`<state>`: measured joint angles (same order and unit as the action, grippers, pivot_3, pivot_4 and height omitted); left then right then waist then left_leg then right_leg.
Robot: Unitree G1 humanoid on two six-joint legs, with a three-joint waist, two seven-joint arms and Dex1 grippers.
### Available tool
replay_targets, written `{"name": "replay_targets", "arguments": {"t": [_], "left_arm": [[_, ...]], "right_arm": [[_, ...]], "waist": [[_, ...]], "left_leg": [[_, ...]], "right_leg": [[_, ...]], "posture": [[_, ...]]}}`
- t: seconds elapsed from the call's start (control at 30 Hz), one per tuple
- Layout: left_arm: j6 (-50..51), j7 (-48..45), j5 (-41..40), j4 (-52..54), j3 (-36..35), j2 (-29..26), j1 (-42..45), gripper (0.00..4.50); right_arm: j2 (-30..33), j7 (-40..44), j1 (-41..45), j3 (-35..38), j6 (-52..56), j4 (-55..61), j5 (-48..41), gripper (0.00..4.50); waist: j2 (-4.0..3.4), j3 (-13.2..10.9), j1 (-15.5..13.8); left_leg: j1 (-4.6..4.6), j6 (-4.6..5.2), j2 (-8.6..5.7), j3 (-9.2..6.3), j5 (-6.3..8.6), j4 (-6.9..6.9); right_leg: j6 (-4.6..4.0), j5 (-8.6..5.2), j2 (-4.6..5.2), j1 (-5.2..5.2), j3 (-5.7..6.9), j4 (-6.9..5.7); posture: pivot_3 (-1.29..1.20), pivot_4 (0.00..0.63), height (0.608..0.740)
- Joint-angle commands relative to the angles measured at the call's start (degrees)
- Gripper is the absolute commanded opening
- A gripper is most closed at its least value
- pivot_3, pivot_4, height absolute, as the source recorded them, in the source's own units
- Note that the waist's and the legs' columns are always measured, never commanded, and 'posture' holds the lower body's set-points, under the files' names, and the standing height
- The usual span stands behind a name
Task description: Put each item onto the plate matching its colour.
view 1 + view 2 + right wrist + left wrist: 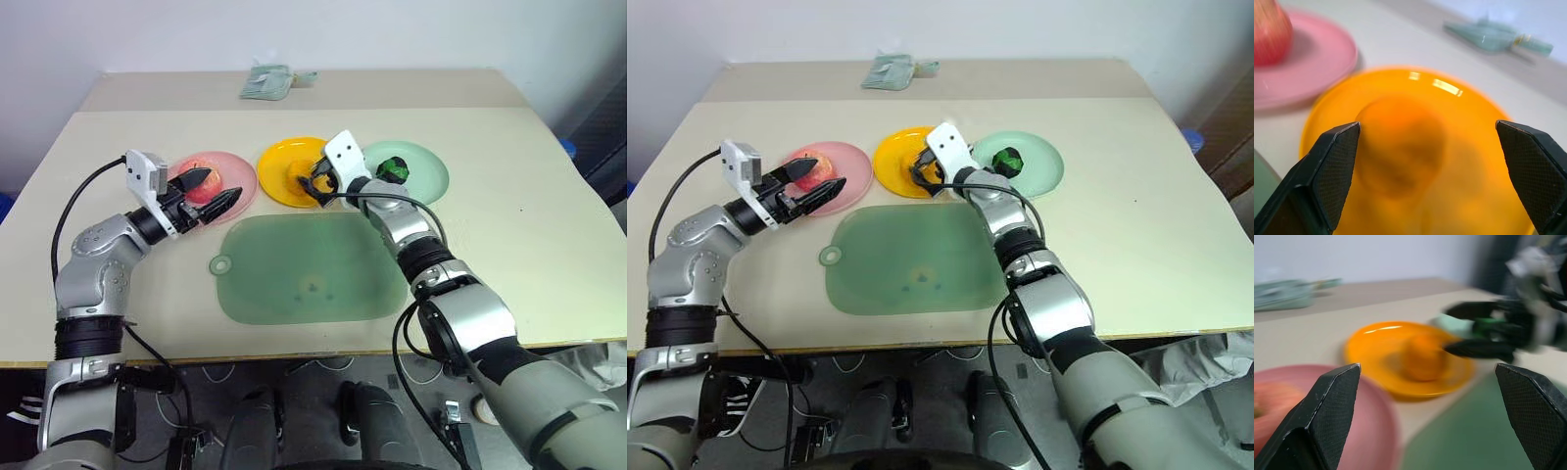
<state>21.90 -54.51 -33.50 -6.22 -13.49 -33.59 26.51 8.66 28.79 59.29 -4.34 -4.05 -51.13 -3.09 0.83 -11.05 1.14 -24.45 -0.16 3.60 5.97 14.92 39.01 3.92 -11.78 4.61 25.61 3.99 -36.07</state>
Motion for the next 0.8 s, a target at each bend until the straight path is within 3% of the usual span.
{"name": "replay_targets", "arguments": {"t": [0.03,0.17,0.3,0.47,0.67,0.8], "left_arm": [[1.99,-7.33,-6.07,6.79,-1.56,-2.12,-2.74,4.5],[1.03,-12.25,-6.7,4.77,-1.73,-3.72,-2.99,4.5],[1.72,-14.85,-7.26,2.91,-0.79,-3.73,-1.29,4.5],[1.81,-17.67,-6.76,0.3,1.1,-1.85,-0.44,4.5],[-1.03,-18.14,-3.88,-2.82,3.74,1.09,1.88,4.5],[-2.02,-17.95,-3.68,-3.6,3.64,2.97,1.82,4.5]], "right_arm": [[1.91,10.67,-8.48,4.2,5.86,21.31,-11.87,4.49],[10.57,18.25,-25.95,6.1,13.34,50.59,-20.5,4.49],[23.44,25.85,-39.74,8.71,20.46,65.31,-26.07,4.49],[28.24,20.38,-41.05,16.8,25.96,69.74,-30.33,4.49],[33.73,21.64,-48.22,20.98,30.64,75.99,-33.49,4.49],[35.23,19.98,-46.83,21.95,32.07,76.03,-33.64,4.49]], "waist": [[0.0,0.0,-0.14],[-0.02,-0.01,-0.72],[-0.01,-0.01,-0.55],[-0.02,-0.01,0.04],[0.03,0.03,-1.19],[0.03,0.02,-1.47]], "left_leg": [[0.0,0.0,0.0,-0.01,0.0,-0.01],[0.02,-0.01,0.0,-0.07,0.0,-0.03],[0.08,-0.02,-0.02,-0.07,0.0,0.07],[0.29,-0.02,0.03,-0.02,0.0,0.06],[0.14,0.01,0.01,-0.09,0.02,-0.01],[0.08,0.05,-0.06,0.01,0.04,0.12]], "right_leg": [[0.0,0.0,0.0,-0.01,0.0,0.01],[0.0,-0.01,-0.01,-0.03,0.03,-0.01],[-0.12,-0.09,0.02,-0.15,0.03,0.12],[-0.27,-0.1,-0.07,-0.15,-0.08,0.05],[-0.24,-0.16,-0.12,-0.14,-0.02,0.11],[-0.26,-0.14,0.02,-0.15,-0.07,0.24]], "posture": [[0.0,0.15,0.74],[0.0,0.15,0.74],[0.0,0.15,0.74],[0.0,0.15,0.74],[0.0,0.15,0.74],[0.0,0.15,0.74]]}}
